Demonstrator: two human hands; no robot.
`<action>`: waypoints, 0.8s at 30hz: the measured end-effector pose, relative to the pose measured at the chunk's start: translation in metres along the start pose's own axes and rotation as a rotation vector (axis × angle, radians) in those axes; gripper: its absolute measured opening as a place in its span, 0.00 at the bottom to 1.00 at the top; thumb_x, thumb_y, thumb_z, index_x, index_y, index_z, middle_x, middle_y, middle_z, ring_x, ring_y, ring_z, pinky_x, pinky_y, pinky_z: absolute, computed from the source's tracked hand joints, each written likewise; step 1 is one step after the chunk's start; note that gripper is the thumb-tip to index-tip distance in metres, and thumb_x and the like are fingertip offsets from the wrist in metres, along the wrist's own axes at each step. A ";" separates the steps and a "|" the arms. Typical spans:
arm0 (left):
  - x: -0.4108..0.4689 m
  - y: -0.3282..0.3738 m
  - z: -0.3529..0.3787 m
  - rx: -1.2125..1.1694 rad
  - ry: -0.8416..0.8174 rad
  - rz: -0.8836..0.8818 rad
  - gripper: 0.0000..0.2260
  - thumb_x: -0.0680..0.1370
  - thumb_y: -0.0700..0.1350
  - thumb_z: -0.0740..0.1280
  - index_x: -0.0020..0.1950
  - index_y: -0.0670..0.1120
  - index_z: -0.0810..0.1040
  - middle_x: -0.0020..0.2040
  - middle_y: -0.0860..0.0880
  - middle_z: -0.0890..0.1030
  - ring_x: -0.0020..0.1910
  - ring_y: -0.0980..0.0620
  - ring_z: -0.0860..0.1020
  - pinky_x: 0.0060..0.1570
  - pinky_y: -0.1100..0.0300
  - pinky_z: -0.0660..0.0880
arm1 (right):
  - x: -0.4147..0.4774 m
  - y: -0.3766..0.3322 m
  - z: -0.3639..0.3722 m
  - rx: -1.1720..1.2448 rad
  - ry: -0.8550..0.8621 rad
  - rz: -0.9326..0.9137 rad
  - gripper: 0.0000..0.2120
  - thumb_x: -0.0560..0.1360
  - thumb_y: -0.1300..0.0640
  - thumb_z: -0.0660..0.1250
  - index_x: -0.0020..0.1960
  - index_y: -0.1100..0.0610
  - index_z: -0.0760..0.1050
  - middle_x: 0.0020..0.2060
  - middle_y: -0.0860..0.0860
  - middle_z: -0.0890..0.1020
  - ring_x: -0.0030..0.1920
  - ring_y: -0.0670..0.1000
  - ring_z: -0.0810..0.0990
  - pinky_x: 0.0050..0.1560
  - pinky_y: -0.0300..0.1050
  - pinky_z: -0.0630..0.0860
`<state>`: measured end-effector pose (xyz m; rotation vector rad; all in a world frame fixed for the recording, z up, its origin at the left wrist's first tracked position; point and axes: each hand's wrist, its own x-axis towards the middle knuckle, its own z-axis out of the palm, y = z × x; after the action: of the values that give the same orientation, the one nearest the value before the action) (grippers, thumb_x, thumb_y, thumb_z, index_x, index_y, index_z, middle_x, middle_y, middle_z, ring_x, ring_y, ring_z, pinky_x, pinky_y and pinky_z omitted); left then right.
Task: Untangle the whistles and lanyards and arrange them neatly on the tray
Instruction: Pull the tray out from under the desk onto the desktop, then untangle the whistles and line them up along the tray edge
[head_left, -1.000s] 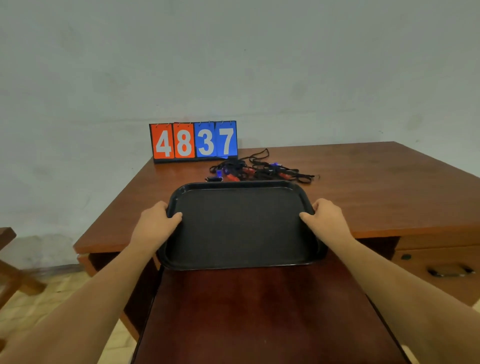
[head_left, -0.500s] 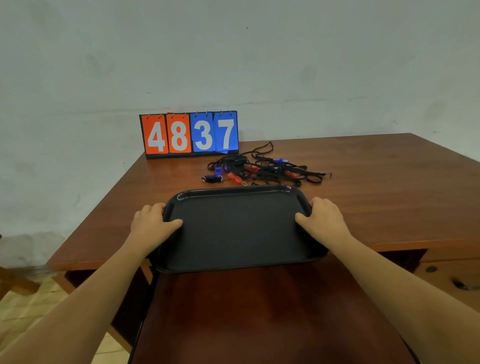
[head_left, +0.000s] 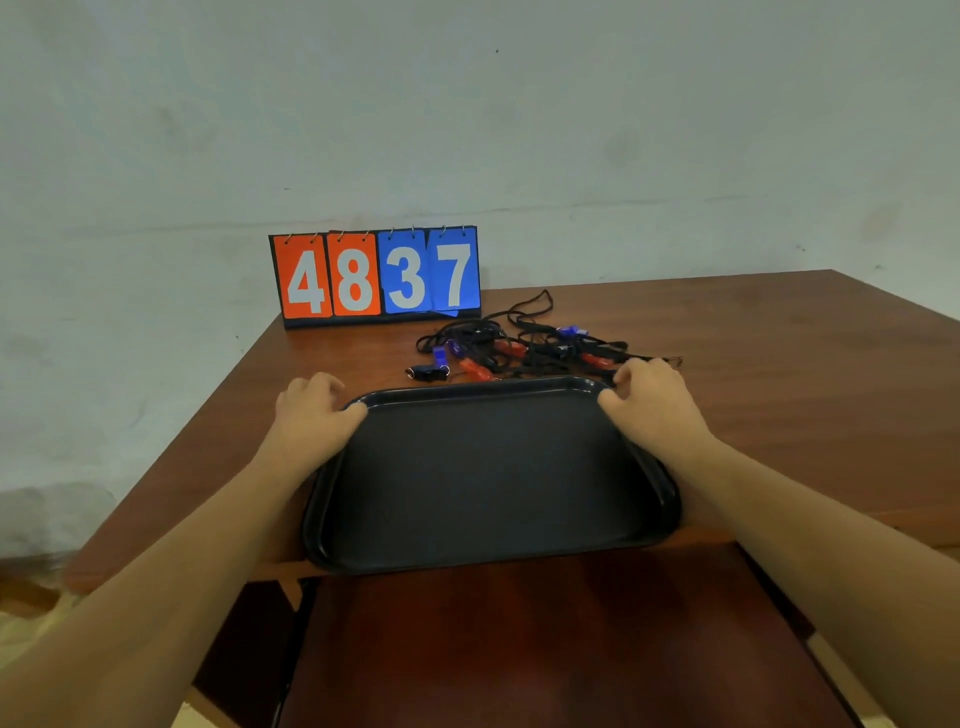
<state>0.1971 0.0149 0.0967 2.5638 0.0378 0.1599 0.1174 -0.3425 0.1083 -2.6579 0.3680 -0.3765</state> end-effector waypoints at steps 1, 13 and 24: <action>0.007 0.007 0.000 -0.011 -0.001 0.016 0.18 0.77 0.52 0.68 0.64 0.49 0.72 0.65 0.45 0.71 0.63 0.46 0.71 0.62 0.45 0.74 | 0.007 -0.009 0.001 0.003 -0.002 -0.032 0.13 0.76 0.51 0.67 0.57 0.57 0.76 0.53 0.54 0.75 0.49 0.53 0.76 0.52 0.49 0.78; 0.082 0.048 0.024 0.051 -0.203 0.315 0.19 0.77 0.49 0.68 0.68 0.54 0.74 0.67 0.50 0.72 0.63 0.52 0.72 0.60 0.56 0.70 | 0.076 -0.103 0.063 0.009 -0.147 -0.207 0.13 0.77 0.52 0.68 0.59 0.56 0.76 0.50 0.52 0.80 0.47 0.49 0.80 0.52 0.45 0.79; 0.110 0.048 0.038 0.140 -0.376 0.395 0.16 0.78 0.47 0.69 0.66 0.52 0.77 0.65 0.50 0.76 0.61 0.53 0.74 0.60 0.57 0.71 | 0.116 -0.115 0.099 -0.068 -0.254 -0.189 0.13 0.78 0.49 0.69 0.57 0.56 0.78 0.49 0.52 0.81 0.48 0.49 0.79 0.53 0.45 0.77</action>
<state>0.3106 -0.0391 0.1031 2.6700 -0.6198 -0.1849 0.2792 -0.2411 0.0976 -2.7714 0.0516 -0.0806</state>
